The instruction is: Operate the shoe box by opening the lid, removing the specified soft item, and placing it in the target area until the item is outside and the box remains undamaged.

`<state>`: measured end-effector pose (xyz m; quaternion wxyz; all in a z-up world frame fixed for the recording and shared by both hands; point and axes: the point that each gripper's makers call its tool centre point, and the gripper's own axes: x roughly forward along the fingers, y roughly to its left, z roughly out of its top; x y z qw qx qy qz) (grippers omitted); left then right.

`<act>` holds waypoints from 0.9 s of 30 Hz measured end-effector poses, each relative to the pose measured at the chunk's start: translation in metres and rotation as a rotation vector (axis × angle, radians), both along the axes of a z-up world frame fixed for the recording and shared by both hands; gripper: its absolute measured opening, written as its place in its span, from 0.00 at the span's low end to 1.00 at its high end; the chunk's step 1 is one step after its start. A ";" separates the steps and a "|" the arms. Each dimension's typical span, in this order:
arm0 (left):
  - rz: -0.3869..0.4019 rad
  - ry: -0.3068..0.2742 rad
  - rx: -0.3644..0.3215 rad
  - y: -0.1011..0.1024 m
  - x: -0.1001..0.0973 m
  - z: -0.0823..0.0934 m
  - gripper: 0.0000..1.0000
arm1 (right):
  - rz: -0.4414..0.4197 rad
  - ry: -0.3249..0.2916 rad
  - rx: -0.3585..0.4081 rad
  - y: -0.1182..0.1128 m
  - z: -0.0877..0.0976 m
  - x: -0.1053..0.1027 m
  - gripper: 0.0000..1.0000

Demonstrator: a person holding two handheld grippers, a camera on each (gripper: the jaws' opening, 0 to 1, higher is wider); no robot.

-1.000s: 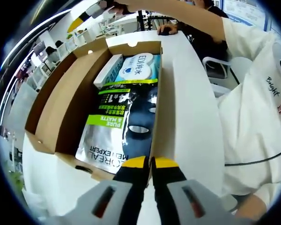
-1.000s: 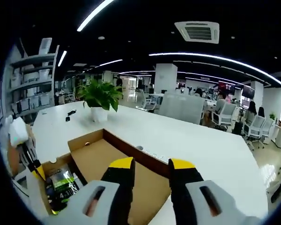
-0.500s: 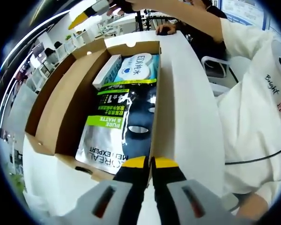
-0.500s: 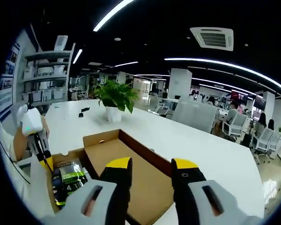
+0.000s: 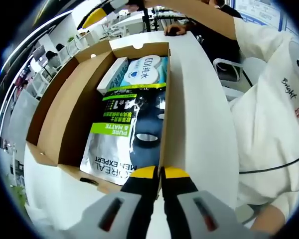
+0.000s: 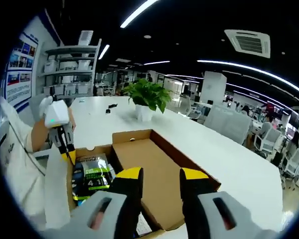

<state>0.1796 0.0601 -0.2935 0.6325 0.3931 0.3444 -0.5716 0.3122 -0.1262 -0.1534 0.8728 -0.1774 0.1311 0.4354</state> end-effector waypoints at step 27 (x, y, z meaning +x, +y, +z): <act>0.012 -0.010 0.000 0.001 0.000 0.000 0.04 | 0.284 0.208 -0.493 0.017 -0.061 -0.050 0.26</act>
